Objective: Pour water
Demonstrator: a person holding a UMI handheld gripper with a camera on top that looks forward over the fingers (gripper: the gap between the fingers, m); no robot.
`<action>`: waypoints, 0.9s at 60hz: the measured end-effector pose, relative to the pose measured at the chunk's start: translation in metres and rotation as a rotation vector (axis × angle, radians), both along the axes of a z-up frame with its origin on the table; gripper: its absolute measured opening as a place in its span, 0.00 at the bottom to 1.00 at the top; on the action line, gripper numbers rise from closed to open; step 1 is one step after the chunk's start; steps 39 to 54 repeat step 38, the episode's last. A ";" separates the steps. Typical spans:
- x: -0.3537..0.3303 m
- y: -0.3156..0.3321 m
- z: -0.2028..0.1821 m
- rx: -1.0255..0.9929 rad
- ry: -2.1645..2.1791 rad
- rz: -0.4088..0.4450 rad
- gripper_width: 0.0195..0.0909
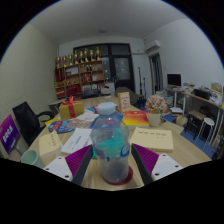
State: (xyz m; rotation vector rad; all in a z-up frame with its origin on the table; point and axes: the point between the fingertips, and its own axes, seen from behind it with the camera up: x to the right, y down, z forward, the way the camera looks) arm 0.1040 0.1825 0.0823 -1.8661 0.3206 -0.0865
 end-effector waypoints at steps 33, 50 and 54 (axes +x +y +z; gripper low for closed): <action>-0.166 -0.294 0.172 0.008 0.001 -0.078 0.90; -0.194 -0.328 0.191 0.006 -0.038 -0.067 0.90; -0.194 -0.328 0.191 0.006 -0.038 -0.067 0.90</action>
